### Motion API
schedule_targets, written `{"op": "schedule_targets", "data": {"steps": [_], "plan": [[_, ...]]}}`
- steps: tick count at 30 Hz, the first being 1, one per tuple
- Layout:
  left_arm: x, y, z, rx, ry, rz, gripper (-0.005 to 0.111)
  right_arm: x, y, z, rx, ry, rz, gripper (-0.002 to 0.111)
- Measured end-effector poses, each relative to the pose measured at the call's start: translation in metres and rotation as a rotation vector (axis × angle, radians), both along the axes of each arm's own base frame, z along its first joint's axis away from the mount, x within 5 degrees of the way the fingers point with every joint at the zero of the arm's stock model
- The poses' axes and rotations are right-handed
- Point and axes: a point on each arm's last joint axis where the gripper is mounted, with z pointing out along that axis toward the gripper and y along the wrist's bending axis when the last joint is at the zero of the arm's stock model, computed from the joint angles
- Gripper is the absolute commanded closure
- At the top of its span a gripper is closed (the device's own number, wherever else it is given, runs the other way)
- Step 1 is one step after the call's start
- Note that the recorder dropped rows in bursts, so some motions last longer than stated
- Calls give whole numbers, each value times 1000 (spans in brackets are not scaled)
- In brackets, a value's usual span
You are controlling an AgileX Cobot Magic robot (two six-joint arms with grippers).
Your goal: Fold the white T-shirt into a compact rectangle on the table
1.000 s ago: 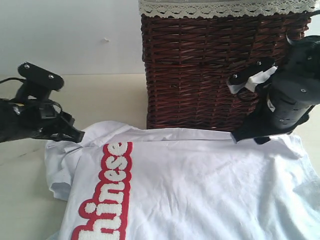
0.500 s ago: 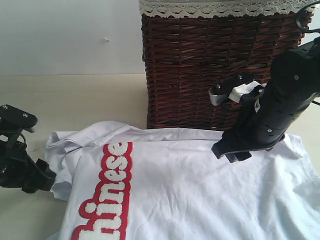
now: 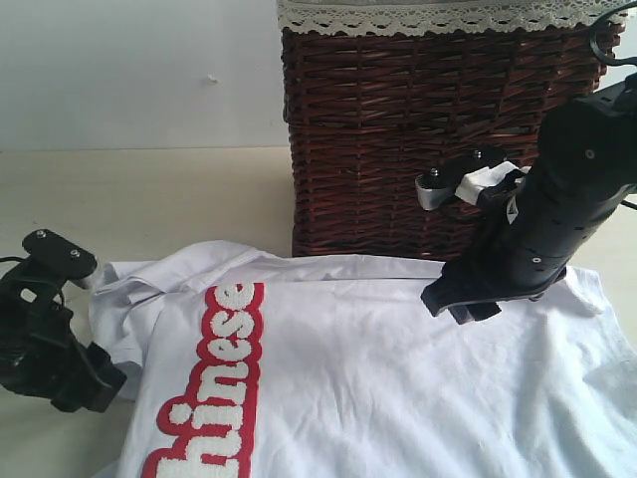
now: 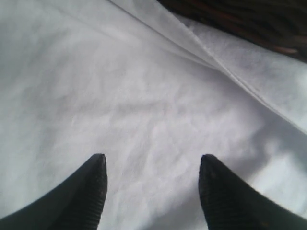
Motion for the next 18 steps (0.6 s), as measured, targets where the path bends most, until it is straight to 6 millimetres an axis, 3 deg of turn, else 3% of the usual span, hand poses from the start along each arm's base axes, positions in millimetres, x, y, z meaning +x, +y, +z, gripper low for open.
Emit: {"op": "schedule_targets", "data": {"steps": [3, 4, 10, 18], "plan": [[5, 3, -7, 22, -15, 42, 101, 0, 0, 0, 0, 0, 0, 53], [6, 4, -9, 26, -17, 65, 106, 0, 0, 0, 0, 0, 0, 53], [19, 5, -17, 30, -32, 162, 107, 0, 0, 0, 0, 0, 0, 53], [41, 18, 4, 123, -243, 199, 107, 0, 0, 0, 0, 3, -1, 53]]}}
